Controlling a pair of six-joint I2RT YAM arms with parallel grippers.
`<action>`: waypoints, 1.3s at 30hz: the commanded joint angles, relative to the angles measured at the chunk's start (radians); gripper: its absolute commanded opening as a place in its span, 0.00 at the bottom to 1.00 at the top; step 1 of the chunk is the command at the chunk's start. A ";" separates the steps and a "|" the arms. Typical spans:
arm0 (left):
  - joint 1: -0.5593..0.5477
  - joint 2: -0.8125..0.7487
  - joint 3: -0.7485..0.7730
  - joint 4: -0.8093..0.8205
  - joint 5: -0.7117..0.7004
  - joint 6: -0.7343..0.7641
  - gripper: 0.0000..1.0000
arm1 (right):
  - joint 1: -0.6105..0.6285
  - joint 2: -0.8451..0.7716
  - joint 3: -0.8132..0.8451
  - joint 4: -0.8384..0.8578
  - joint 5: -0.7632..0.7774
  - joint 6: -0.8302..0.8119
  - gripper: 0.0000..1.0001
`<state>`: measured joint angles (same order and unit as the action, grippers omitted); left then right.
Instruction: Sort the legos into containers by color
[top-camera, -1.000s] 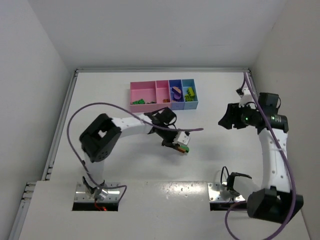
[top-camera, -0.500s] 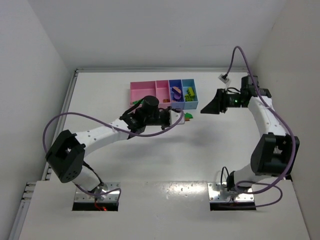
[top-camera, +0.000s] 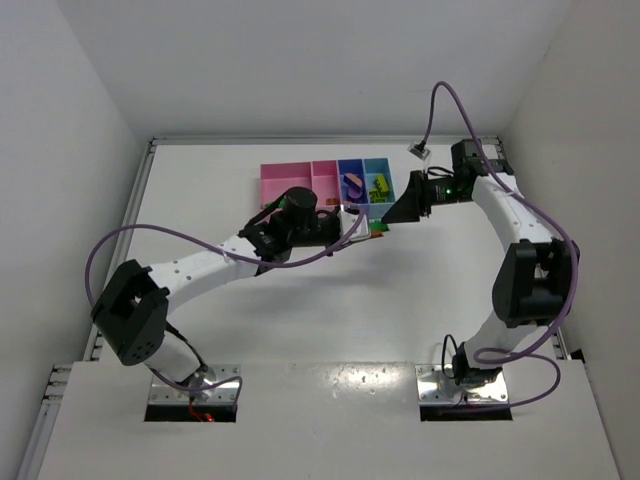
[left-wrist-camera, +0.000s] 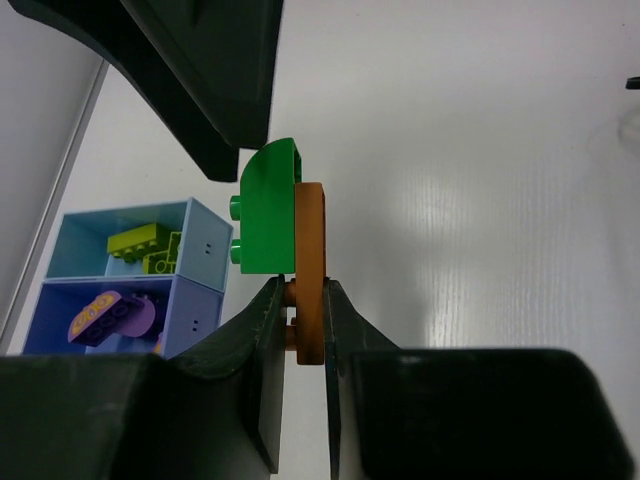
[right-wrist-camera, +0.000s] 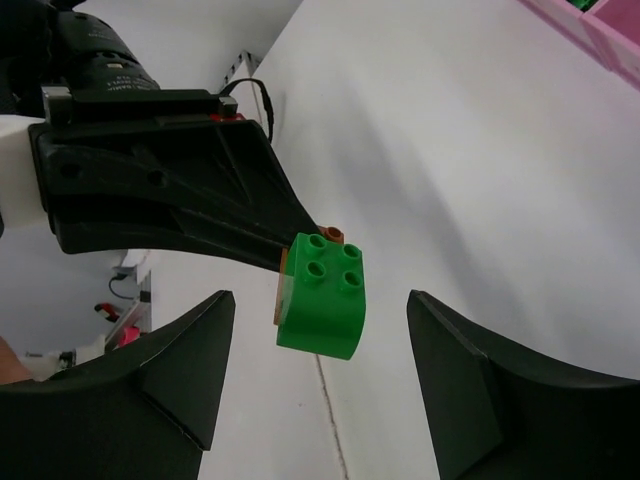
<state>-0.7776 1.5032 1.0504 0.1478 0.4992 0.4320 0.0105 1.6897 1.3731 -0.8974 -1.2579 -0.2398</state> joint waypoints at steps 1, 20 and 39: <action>0.009 -0.043 0.051 0.059 -0.002 -0.019 0.08 | 0.025 -0.005 0.040 -0.020 -0.011 -0.052 0.70; -0.014 -0.024 0.033 0.070 -0.002 0.030 0.08 | 0.043 0.004 -0.018 0.361 -0.127 0.341 0.09; 0.168 -0.112 -0.024 0.058 -0.217 -0.491 0.07 | 0.110 0.217 0.260 0.787 0.187 0.659 0.03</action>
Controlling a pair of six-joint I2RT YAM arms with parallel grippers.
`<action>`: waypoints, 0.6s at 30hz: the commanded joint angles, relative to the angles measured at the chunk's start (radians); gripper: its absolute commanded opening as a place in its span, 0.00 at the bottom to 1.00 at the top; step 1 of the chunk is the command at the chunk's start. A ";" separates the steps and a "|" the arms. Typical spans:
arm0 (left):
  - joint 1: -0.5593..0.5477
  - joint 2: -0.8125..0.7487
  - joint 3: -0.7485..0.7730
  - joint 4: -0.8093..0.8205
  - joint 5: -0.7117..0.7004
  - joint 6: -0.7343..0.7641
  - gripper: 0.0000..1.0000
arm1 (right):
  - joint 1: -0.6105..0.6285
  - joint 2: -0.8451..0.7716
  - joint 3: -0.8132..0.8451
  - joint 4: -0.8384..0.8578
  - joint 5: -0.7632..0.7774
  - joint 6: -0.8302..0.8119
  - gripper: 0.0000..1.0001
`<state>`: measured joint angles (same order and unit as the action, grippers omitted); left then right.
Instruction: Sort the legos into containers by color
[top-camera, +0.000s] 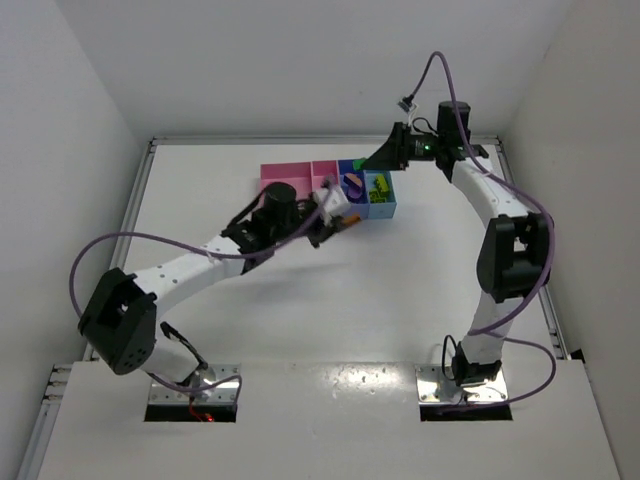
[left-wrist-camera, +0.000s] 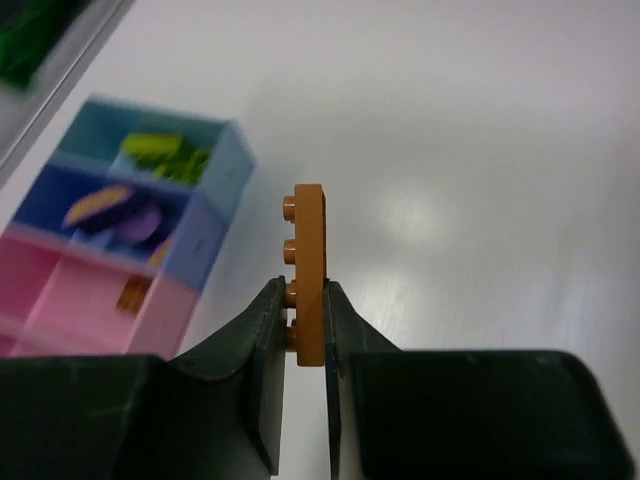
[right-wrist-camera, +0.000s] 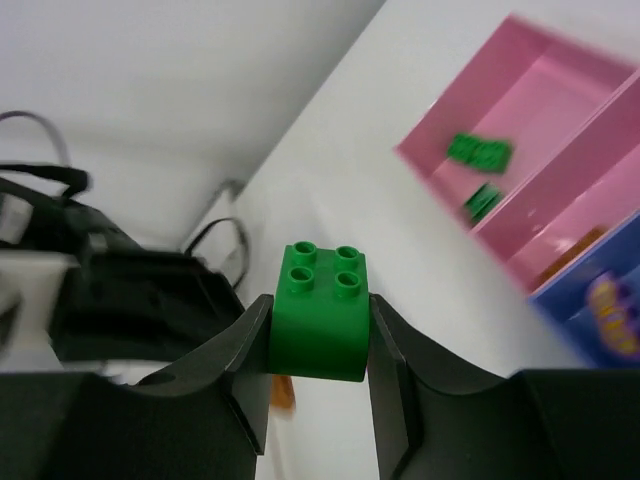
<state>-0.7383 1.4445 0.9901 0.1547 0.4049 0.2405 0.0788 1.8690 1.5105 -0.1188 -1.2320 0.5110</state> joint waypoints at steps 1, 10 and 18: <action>0.166 -0.053 0.051 0.042 -0.139 -0.357 0.07 | 0.053 0.054 0.161 -0.074 0.201 -0.135 0.03; 0.494 -0.041 0.126 -0.093 -0.238 -0.587 0.04 | 0.197 0.214 0.401 -0.226 0.531 -0.319 0.03; 0.596 0.007 0.157 -0.127 -0.140 -0.606 0.04 | 0.271 0.315 0.471 -0.259 0.721 -0.416 0.03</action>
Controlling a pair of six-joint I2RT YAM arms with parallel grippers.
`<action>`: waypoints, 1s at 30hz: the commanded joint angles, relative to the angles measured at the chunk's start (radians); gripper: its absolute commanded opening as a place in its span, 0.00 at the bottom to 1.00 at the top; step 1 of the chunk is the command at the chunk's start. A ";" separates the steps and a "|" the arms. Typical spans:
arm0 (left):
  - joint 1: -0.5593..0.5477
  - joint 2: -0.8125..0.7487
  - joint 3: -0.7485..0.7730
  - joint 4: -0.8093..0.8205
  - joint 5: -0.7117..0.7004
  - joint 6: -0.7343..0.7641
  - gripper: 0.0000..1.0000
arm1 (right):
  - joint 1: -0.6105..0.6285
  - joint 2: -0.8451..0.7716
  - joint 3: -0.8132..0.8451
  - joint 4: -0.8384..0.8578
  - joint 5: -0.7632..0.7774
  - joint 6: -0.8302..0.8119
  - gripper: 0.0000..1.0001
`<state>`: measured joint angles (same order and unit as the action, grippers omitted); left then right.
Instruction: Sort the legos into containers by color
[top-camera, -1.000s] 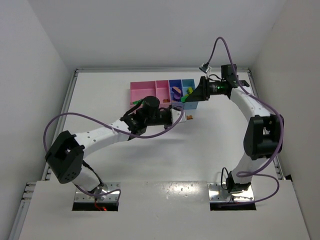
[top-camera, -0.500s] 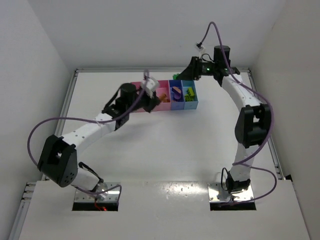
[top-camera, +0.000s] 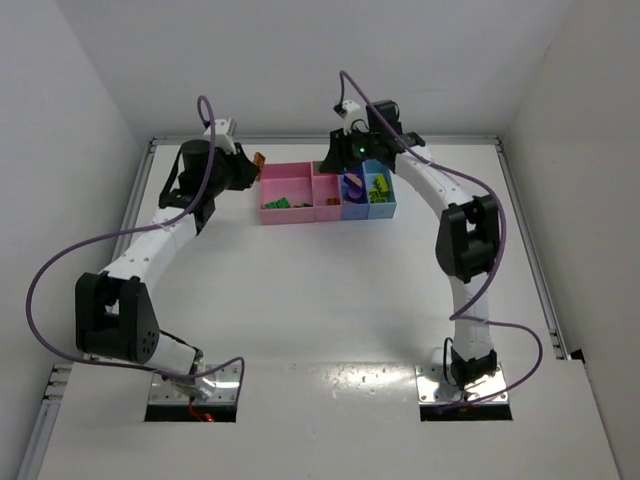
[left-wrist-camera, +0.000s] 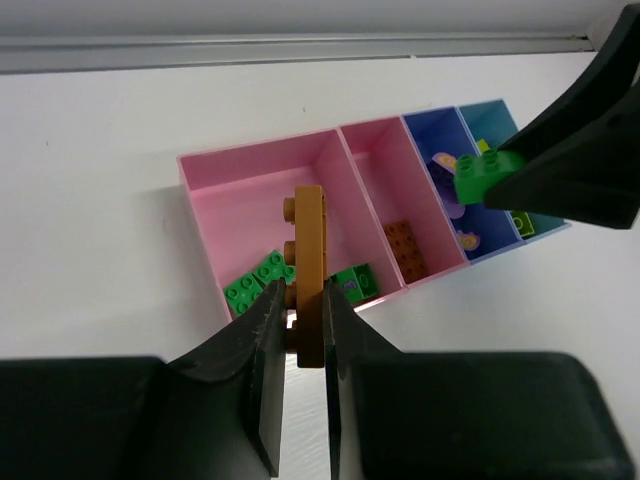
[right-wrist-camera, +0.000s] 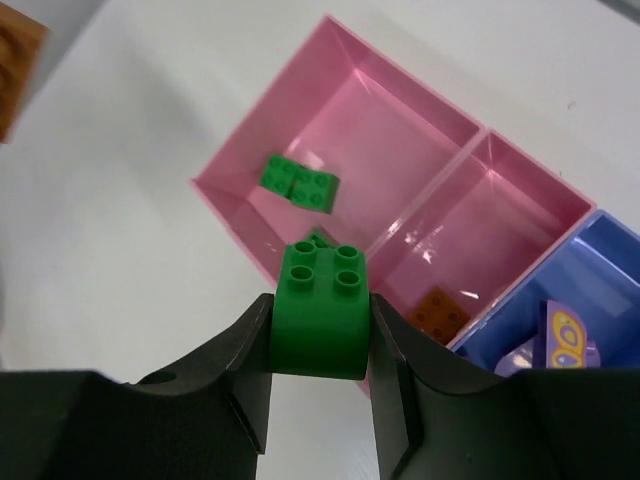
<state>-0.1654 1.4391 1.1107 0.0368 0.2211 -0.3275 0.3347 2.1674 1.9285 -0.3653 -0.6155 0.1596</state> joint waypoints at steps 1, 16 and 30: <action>0.023 0.021 0.047 -0.009 0.058 -0.038 0.04 | 0.015 0.017 0.069 -0.021 0.115 -0.074 0.03; 0.052 0.080 0.057 0.031 0.156 -0.019 0.04 | 0.098 0.158 0.208 -0.001 0.003 -0.103 0.03; 0.072 0.182 0.153 0.060 0.250 -0.050 0.04 | 0.127 0.284 0.322 -0.012 0.071 -0.072 0.70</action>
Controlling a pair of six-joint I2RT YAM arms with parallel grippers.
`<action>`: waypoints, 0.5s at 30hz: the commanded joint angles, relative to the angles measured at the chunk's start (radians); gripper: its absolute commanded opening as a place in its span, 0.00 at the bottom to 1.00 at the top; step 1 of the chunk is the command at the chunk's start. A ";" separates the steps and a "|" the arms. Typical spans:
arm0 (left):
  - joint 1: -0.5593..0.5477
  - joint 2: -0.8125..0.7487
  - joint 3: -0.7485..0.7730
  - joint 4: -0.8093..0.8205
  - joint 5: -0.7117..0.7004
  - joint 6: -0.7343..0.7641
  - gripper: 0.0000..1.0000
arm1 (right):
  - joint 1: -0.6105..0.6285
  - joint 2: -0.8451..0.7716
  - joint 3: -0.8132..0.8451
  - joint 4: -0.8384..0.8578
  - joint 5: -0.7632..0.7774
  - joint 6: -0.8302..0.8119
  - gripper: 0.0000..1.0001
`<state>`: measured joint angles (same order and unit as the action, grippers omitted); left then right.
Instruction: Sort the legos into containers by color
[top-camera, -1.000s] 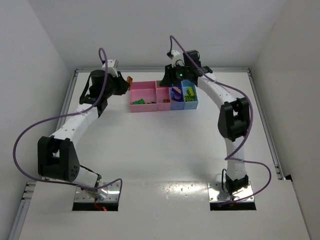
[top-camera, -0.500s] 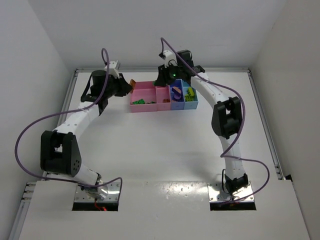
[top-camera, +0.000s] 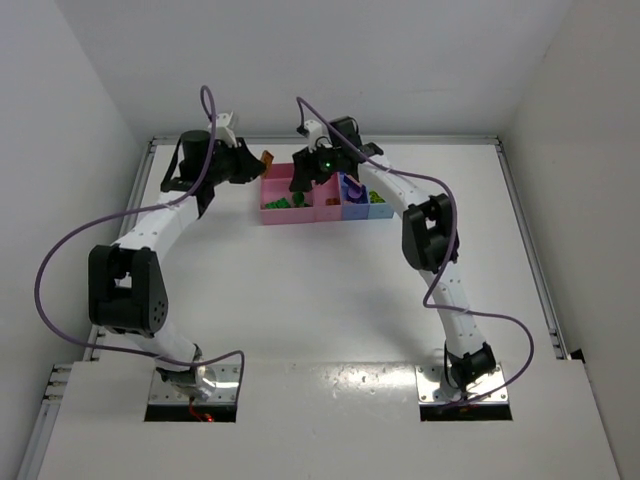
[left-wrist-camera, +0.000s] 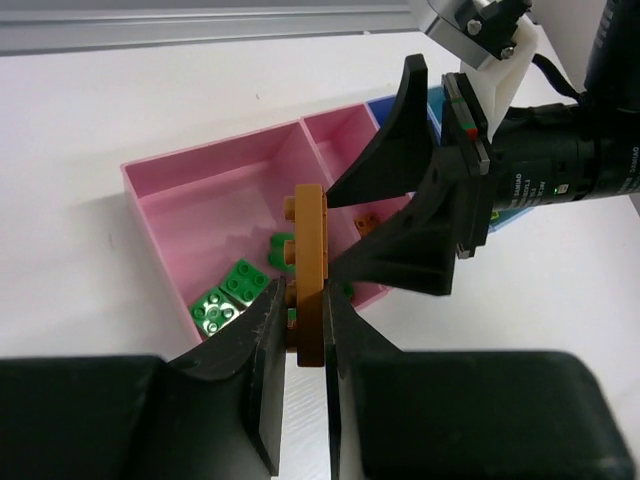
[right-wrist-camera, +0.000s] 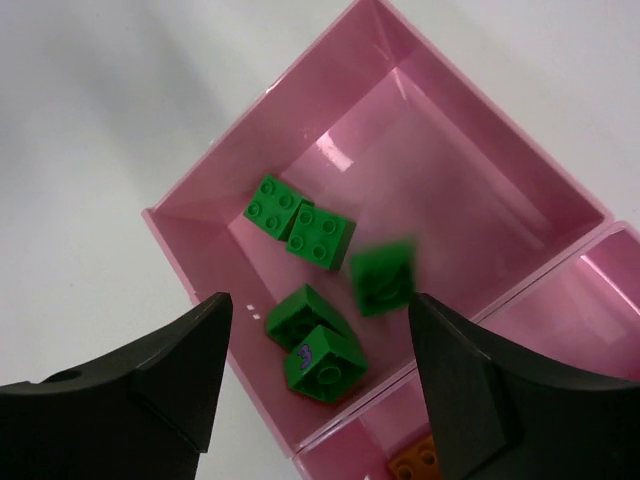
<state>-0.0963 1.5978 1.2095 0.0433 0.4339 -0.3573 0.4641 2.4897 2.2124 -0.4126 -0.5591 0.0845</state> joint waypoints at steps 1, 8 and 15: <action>-0.008 0.024 0.055 0.053 0.037 -0.029 0.04 | -0.002 -0.051 0.038 0.046 0.024 0.003 0.73; -0.104 0.135 0.140 0.112 -0.001 -0.039 0.04 | -0.096 -0.265 -0.120 0.037 0.175 -0.008 0.80; -0.203 0.316 0.293 0.133 -0.024 -0.048 0.04 | -0.280 -0.593 -0.443 -0.006 0.300 -0.077 0.81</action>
<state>-0.2779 1.8610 1.4303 0.1188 0.4240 -0.3824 0.2481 2.0193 1.8523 -0.4225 -0.3336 0.0490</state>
